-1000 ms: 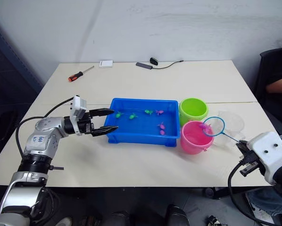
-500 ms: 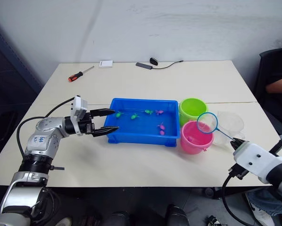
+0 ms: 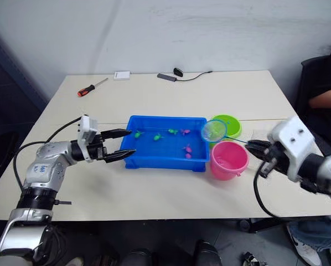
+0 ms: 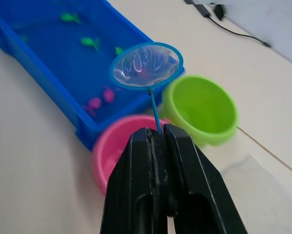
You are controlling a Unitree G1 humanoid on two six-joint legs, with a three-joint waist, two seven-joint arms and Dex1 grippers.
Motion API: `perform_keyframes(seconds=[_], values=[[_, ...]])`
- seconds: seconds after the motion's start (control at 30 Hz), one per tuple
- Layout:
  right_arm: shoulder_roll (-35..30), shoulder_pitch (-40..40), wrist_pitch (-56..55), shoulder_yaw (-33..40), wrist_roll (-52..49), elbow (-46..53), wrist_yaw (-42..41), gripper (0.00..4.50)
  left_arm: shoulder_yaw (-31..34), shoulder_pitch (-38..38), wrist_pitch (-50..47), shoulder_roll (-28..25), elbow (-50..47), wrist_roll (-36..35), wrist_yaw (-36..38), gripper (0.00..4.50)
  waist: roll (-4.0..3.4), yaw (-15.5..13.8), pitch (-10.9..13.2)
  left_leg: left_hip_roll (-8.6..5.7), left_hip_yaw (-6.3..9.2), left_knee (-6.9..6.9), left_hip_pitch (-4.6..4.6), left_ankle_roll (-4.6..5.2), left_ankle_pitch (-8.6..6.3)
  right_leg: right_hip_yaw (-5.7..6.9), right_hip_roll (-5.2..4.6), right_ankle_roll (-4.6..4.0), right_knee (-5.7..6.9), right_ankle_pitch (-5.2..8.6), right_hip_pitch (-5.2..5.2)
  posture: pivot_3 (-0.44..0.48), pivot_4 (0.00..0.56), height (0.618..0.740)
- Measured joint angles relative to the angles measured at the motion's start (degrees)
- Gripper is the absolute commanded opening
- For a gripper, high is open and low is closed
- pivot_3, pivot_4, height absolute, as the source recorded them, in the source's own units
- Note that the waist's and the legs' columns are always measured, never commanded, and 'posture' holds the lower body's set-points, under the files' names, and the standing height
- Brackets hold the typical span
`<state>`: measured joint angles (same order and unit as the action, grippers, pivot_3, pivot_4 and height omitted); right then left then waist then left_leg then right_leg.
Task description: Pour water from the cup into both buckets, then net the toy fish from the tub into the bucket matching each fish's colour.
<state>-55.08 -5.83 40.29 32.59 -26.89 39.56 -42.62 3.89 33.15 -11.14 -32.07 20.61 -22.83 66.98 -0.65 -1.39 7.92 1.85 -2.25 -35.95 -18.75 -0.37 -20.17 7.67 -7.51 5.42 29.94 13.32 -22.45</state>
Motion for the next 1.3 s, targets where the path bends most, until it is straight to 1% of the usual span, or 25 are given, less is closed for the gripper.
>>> perform_keyframes(seconds=[0.03, 0.07, 0.13, 0.17, 0.2, 0.23, 0.27, 0.33, 0.4, 0.53, 0.63, 0.73, 0.93, 1.3], values=[[-0.73, 5.1, 4.63, -2.94, -3.73, -1.95, -0.27, 0.0, 0.25, -0.93, -0.26, -0.28, -0.72, -0.2, -0.25, 4.47, 0.0, -0.01, 0.02, 0.0, 0.02, 0.0, -0.01, 0.02, -0.01, 0.01, -0.02, -0.02, -0.02, 0.0, -0.01, 0.0, 0.15, 0.74], [-0.96, 13.05, 10.78, -7.0, -8.0, -5.0, -0.2, 0.0, 0.69, -2.51, -0.76, -0.53, -2.63, -0.39, -1.01, 4.47, -0.09, -0.07, 0.05, -0.01, 0.01, -0.02, -0.02, 0.02, -0.01, -0.01, -0.05, -0.02, -0.02, 0.0, -0.07, 0.0, 0.15, 0.74], [-1.11, 20.87, 15.63, -11.83, -10.35, -7.67, 0.39, 0.0, 1.65, -4.26, -1.29, -0.57, -5.27, -0.63, -1.99, 4.47, -0.24, -0.15, -0.03, -0.02, 0.04, -0.05, 0.06, 0.02, -0.01, 0.02, -0.07, 0.0, -0.01, -0.02, -0.09, 0.0, 0.15, 0.74], [-1.41, 26.2, 18.33, -16.6, -10.83, -9.7, 0.84, 0.0, 2.21, -5.79, -1.97, -0.65, -7.35, -1.02, -2.94, 4.47, -0.34, -0.2, -0.12, -0.04, 0.05, -0.06, 0.16, 0.02, -0.01, 0.02, -0.08, -0.03, 0.03, -0.07, -0.07, 0.0, 0.15, 0.74], [-1.45, 27.03, 18.46, -17.46, -10.67, -10.01, 0.8, 0.0, 2.29, -6.16, -2.1, -0.65, -7.74, -1.09, -3.13, 4.47, -0.36, -0.22, -0.13, -0.05, 0.06, -0.06, 0.15, 0.02, -0.02, 0.03, -0.09, -0.04, 0.02, -0.08, -0.07, 0.0, 0.15, 0.74], [-2.02, 30.59, 18.07, -23.41, -8.79, -11.49, 0.42, 0.0, 2.63, -8.07, -2.83, -0.61, -9.8, -1.55, -3.95, 4.47, -0.34, -0.15, -0.15, -0.05, 0.05, -0.06, 0.16, 0.04, -0.03, 0.02, -0.09, -0.04, 0.0, -0.09, -0.07, 0.0, 0.15, 0.74], [-2.22, 31.53, 16.73, -25.81, -7.43, -12.12, -0.14, 0.0, 2.73, -8.8, -3.21, -0.59, -10.74, -1.6, -4.43, 4.47, -0.34, -0.11, -0.15, -0.06, 0.01, -0.06, 0.17, 0.04, -0.04, 0.01, -0.09, -0.03, 0.0, -0.09, -0.06, 0.0, 0.15, 0.74], [-2.54, 31.89, 13.51, -29.13, -4.9, -13.17, -1.22, 0.0, 2.84, -9.6, -3.66, -0.59, -11.95, -1.81, -5.08, 4.47, -0.31, -0.18, -0.16, -0.08, 0.0, -0.06, 0.16, 0.04, -0.04, 0.04, -0.09, 0.08, -0.02, -0.15, -0.04, 0.0, 0.15, 0.74], [-4.2, 31.87, 6.05, -34.16, 0.48, -15.09, -3.84, 0.0, 3.14, -10.79, -4.42, -0.62, -13.81, -2.13, -5.99, 4.47, -0.34, -0.18, -0.17, -0.12, -0.16, -0.07, 0.15, 0.04, -0.04, 0.05, -0.07, 0.21, 0.0, -0.22, -0.03, 0.0, 0.15, 0.74], [-5.96, 31.86, -8.67, -39.87, 11.26, -20.51, -7.2, 0.0, 4.18, -12.31, -5.18, -0.66, -15.85, -2.64, -7.2, 4.47, -0.31, 0.08, -0.18, -0.08, -0.53, -0.05, 0.22, -0.06, 0.0, 0.06, -0.01, 0.25, 0.01, -0.23, -0.03, 0.0, 0.15, 0.74], [-5.81, 31.94, -18.46, -43.44, 18.03, -25.09, -8.02, 0.0, 4.54, -13.48, -5.48, -0.66, -17.29, -2.69, -7.78, 4.47, -0.32, 0.23, -0.18, -0.06, -0.6, 0.0, 0.27, -0.23, 0.09, 0.04, 0.02, 0.27, 0.03, -0.23, -0.04, 0.0, 0.15, 0.74], [-3.56, 32.52, -28.27, -45.35, 23.75, -29.37, -8.47, 0.0, 4.69, -13.92, -6.08, -0.66, -18.18, -2.87, -8.69, 4.47, -0.32, 0.22, -0.17, -0.03, -0.61, 0.01, 0.29, -0.56, 0.28, 0.04, 0.07, 0.34, 0.08, -0.27, -0.06, 0.0, 0.15, 0.74], [-1.16, 32.88, -35.73, -45.89, 29.09, -33.07, -8.85, 0.0, 5.18, -15.64, -6.65, -0.7, -19.56, -3.77, -9.55, 4.47, -0.3, 0.15, -0.17, -0.03, -0.61, -0.01, 0.29, -0.55, 0.28, 0.02, 0.05, 0.33, 0.08, -0.27, -0.04, 0.0, 0.15, 0.74], [1.38, 33.25, -41.97, -46.63, 37.19, -37.62, -8.47, 0.0, 5.67, -16.9, -7.6, -1.0, -21.63, -4.24, -10.98, 4.47, -0.31, 0.14, -0.18, -0.02, -0.61, -0.01, 0.32, -0.54, 0.27, 0.01, 0.04, 0.3, 0.14, -0.25, -0.04, 0.0, 0.15, 0.74]])
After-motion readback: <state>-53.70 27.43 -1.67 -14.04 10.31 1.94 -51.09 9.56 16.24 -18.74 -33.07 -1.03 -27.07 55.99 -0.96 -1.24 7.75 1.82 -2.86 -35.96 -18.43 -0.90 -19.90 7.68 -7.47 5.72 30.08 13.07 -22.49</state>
